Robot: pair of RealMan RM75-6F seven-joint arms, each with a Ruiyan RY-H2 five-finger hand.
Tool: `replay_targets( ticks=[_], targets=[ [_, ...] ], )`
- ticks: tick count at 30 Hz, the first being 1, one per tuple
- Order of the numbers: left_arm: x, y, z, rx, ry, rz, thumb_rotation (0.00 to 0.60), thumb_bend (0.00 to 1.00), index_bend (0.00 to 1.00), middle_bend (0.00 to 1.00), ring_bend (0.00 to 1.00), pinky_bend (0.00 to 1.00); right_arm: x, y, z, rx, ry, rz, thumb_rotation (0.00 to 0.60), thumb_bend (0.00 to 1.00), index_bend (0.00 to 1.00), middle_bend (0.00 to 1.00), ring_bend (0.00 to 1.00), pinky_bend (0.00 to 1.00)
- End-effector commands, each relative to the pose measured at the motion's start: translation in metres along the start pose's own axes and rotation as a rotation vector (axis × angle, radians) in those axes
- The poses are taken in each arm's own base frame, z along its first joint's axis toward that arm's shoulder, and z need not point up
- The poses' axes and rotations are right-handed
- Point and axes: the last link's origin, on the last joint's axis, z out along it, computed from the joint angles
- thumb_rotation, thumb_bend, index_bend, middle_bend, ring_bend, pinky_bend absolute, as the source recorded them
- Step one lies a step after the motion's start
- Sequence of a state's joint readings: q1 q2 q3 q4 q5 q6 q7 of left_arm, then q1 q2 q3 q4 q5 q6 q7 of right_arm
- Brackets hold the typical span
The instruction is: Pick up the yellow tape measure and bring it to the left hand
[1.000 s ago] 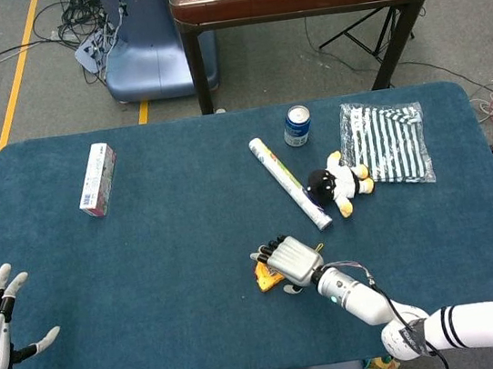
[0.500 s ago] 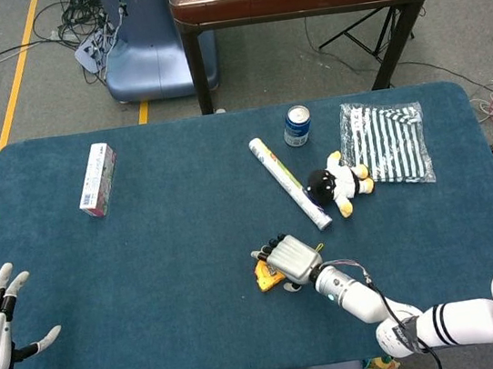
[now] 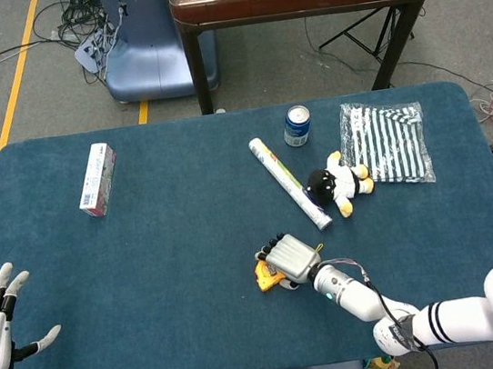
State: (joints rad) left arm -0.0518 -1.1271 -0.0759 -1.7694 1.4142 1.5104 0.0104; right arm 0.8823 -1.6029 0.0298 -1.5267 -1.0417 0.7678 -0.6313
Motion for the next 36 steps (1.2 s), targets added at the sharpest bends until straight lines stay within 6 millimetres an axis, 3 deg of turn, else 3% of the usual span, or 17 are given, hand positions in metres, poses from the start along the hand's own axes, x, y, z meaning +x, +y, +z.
replay_targets(
  ticks=[1, 7, 11, 19, 26, 36],
  targets=[
    [0.0, 0.0, 0.0, 0.001, 0.0, -0.001, 0.6, 0.11, 0.14, 0.01, 0.0, 0.0, 0.0, -0.001, 0.001, 0.001, 0.004, 0.0, 0.6, 0.43, 0.3, 0.35, 0.28, 0.25],
    [0.001, 0.0, 0.002, -0.002, -0.001, 0.009, 0.6, 0.11, 0.14, 0.01, 0.0, 0.0, 0.008, -0.002, 0.001, -0.003, 0.067, 0.039, 0.6, 0.54, 0.5, 0.52, 0.42, 0.33],
    [0.002, 0.003, 0.008, -0.021, -0.013, 0.014, 0.6, 0.11, 0.14, 0.01, 0.0, 0.0, 0.013, 0.001, -0.002, -0.009, 0.106, 0.058, 0.6, 0.56, 0.58, 0.59, 0.5, 0.36],
    [0.0, 0.034, 0.048, -0.128, -0.099, -0.02, 0.6, 0.11, 0.14, 0.01, 0.0, 0.0, 0.049, -0.001, -0.002, -0.055, 0.199, 0.138, 0.6, 0.57, 0.61, 0.61, 0.53, 0.36],
    [-0.01, 0.061, 0.079, -0.17, -0.14, -0.075, 0.6, 0.11, 0.0, 0.01, 0.0, 0.0, 0.083, -0.016, 0.004, -0.107, 0.256, 0.208, 0.6, 0.61, 0.61, 0.61, 0.53, 0.36],
    [-0.018, 0.094, 0.099, -0.214, -0.145, -0.108, 0.6, 0.11, 0.0, 0.01, 0.0, 0.0, 0.114, -0.045, 0.019, -0.141, 0.272, 0.234, 0.6, 0.62, 0.62, 0.61, 0.53, 0.36]
  ],
)
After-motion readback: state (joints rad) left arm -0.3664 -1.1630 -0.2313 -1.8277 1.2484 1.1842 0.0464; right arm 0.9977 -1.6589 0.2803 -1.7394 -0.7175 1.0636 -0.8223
